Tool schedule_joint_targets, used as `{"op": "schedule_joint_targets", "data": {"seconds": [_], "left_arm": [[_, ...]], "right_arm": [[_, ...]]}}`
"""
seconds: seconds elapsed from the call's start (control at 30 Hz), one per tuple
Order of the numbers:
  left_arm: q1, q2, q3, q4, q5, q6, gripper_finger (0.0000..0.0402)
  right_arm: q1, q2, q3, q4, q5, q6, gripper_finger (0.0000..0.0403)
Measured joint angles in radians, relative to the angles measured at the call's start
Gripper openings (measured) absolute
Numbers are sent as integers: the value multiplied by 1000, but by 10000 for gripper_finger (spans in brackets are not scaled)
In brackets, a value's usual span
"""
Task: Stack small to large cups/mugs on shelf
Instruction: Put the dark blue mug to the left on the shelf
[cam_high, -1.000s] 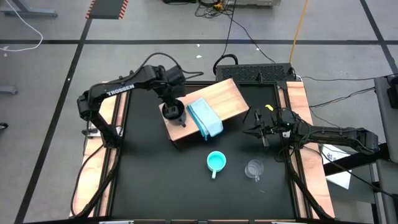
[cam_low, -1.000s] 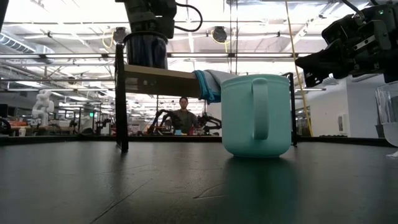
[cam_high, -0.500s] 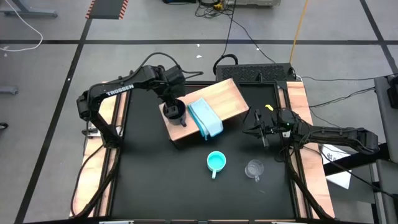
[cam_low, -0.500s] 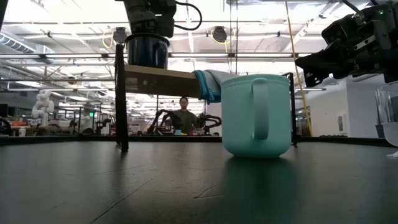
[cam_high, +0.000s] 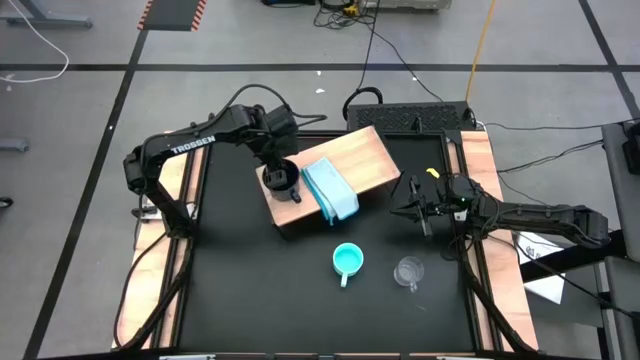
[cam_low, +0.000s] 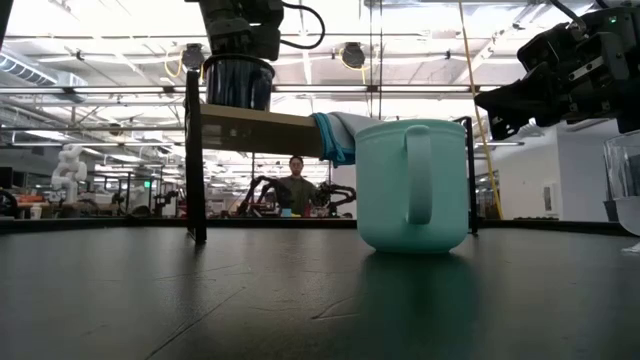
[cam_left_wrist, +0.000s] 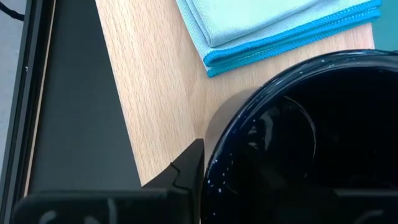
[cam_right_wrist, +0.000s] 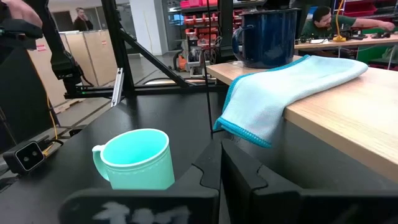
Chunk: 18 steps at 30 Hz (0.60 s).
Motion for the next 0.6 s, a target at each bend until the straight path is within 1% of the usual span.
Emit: {"op": "schedule_joint_targets", "data": {"seconds": [0.6], "left_arm": [[0, 0, 1, 20, 1, -3, 88]], "right_arm": [[0, 0, 0, -9, 0, 0, 0]]}}
